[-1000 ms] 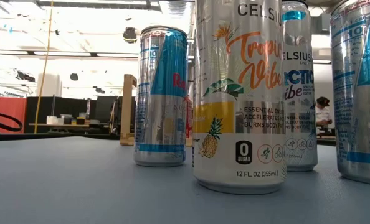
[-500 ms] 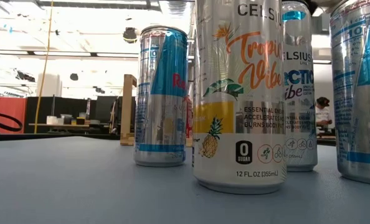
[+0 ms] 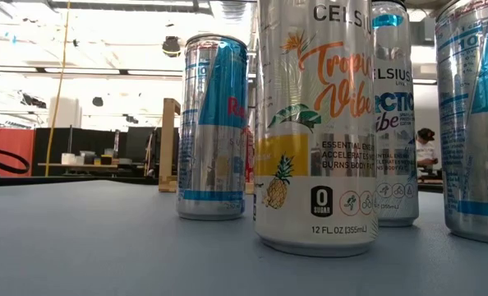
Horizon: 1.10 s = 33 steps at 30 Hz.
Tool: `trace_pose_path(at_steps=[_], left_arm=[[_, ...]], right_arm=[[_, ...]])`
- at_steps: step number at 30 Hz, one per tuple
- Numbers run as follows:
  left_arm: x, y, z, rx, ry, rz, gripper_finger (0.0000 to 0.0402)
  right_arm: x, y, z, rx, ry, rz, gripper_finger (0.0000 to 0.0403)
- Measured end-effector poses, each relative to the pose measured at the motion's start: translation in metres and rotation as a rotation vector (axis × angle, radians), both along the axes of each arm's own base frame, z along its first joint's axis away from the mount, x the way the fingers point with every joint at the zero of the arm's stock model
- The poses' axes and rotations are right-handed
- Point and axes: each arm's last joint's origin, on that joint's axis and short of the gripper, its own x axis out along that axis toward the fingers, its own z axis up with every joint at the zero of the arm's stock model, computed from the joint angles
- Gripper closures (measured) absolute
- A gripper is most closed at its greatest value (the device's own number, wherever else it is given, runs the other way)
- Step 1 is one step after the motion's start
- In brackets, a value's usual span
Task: Place canned beverage on shelf
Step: Put the top right white-blue soda can on the shelf
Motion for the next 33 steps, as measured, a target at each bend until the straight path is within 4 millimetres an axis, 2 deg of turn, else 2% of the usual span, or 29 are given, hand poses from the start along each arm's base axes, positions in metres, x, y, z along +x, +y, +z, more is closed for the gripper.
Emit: trace_pose_path(at_steps=[8,17,21,24,29,33], left_arm=[[0.0,0.0,0.0,-0.001,0.006,-0.008,0.006],[-0.001,0.0,-0.002,-0.006,0.026,-0.028,0.006],[-0.001,-0.001,-0.002,-0.01,0.031,-0.037,0.006],[-0.002,0.0,-0.002,-0.011,0.036,-0.044,0.006],[-0.005,0.001,-0.001,-0.014,0.04,-0.041,0.006],[-0.005,0.001,-0.002,-0.008,0.047,-0.034,0.006]], right_arm=[[0.001,-0.007,0.009,-0.027,-0.001,0.014,0.0252],[0.008,-0.039,0.063,-0.101,-0.109,0.057,0.0252],[0.01,-0.065,0.085,-0.141,-0.171,0.055,0.0252],[0.009,-0.088,0.094,-0.163,-0.197,0.032,0.0252],[0.004,-0.138,0.096,-0.194,-0.206,-0.074,0.0252],[0.005,-0.182,0.089,-0.221,-0.218,-0.182,0.0252]])
